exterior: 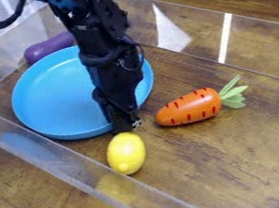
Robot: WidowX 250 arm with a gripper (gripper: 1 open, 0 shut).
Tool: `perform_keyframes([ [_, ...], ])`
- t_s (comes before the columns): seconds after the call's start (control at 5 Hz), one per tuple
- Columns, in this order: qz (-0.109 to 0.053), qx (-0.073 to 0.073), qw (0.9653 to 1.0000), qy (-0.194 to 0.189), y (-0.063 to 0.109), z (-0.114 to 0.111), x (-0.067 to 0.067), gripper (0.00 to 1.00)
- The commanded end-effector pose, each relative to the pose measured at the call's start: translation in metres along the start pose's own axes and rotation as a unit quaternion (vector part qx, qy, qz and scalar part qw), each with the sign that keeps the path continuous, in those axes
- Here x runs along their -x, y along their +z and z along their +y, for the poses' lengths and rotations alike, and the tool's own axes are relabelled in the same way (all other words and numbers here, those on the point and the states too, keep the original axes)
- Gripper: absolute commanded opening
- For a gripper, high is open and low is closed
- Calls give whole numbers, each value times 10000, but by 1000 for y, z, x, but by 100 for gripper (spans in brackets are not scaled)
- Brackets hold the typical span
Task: Move the carrot to the right side
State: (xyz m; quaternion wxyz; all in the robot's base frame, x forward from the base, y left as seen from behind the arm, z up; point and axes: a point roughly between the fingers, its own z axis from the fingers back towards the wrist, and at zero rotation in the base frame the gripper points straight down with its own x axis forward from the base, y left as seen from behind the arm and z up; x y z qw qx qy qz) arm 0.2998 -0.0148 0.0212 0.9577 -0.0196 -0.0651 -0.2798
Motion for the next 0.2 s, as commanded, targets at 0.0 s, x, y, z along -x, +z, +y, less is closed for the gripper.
perform_keyframes([
  [0.0, -11, -22, 9998, 179, 5, 17, 10, 0],
])
